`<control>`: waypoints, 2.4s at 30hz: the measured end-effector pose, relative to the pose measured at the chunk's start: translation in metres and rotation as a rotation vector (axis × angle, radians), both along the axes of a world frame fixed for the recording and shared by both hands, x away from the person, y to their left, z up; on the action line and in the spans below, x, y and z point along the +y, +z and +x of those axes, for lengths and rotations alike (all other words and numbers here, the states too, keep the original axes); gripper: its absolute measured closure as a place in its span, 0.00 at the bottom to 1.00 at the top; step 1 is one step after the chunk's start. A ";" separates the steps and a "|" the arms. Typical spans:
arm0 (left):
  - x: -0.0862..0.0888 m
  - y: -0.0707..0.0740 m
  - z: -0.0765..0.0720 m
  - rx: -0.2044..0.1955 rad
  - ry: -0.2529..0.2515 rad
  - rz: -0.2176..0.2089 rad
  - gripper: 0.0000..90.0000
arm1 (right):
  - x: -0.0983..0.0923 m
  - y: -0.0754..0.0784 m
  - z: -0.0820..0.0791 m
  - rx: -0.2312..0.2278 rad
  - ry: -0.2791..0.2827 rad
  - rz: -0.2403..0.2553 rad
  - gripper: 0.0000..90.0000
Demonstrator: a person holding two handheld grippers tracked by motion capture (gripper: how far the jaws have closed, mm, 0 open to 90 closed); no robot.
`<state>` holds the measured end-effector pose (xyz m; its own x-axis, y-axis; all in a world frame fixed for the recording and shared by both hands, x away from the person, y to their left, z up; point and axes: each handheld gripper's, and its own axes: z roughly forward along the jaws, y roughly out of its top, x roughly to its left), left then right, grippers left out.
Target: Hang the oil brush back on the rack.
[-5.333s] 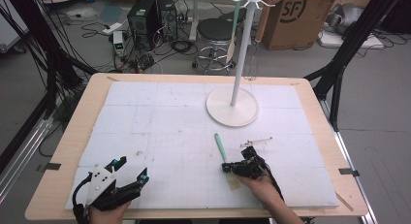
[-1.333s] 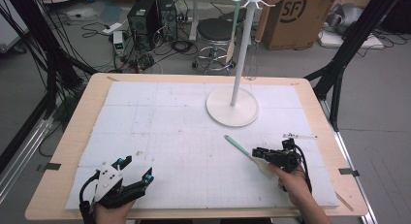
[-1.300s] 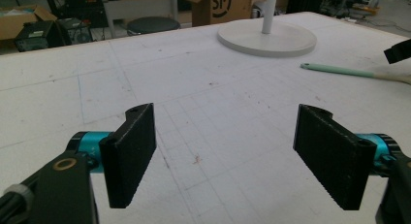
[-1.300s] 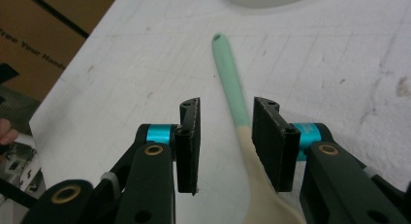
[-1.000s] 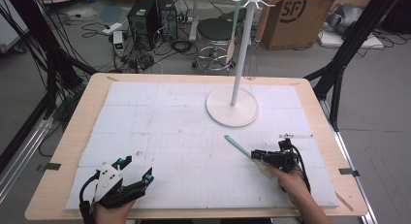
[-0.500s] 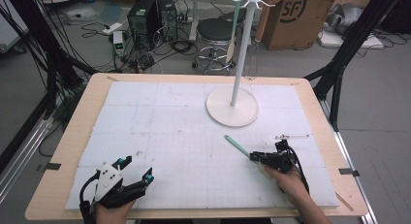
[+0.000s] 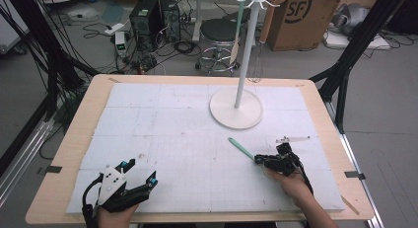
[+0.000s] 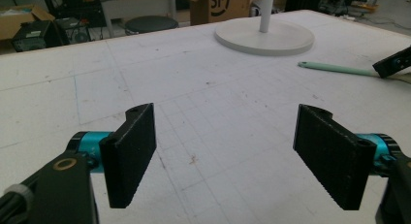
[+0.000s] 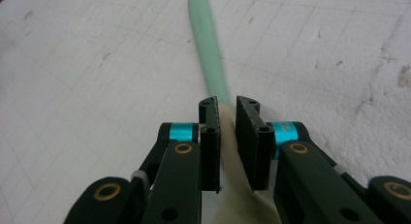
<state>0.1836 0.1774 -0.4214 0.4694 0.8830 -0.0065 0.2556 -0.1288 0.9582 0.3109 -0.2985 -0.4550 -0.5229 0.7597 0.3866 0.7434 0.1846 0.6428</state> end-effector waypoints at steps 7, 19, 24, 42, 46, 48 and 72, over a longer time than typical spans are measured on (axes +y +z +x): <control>-0.003 0.000 0.001 0.002 -0.004 0.002 0.27 | 0.003 0.001 0.000 -0.011 0.009 -0.031 0.89; -0.001 -0.001 0.003 0.009 -0.001 -0.002 0.27 | 0.001 0.000 -0.001 -0.017 0.003 -0.015 0.93; 0.003 -0.002 0.002 0.006 0.007 -0.011 0.27 | -0.011 -0.001 0.001 0.036 -0.005 0.175 0.93; 0.004 0.000 0.001 0.000 0.011 -0.010 0.27 | -0.021 0.036 0.000 -0.146 -0.032 0.438 0.93; 0.004 0.000 0.001 0.002 0.010 -0.009 0.27 | -0.019 0.051 0.001 -0.217 -0.028 0.476 0.93; 0.004 0.000 0.001 0.000 0.011 -0.007 0.27 | -0.018 0.056 0.001 -0.241 -0.028 0.494 0.93; 0.007 -0.002 0.001 0.006 0.017 -0.020 0.27 | -0.006 0.110 0.013 -0.442 -0.051 0.619 0.93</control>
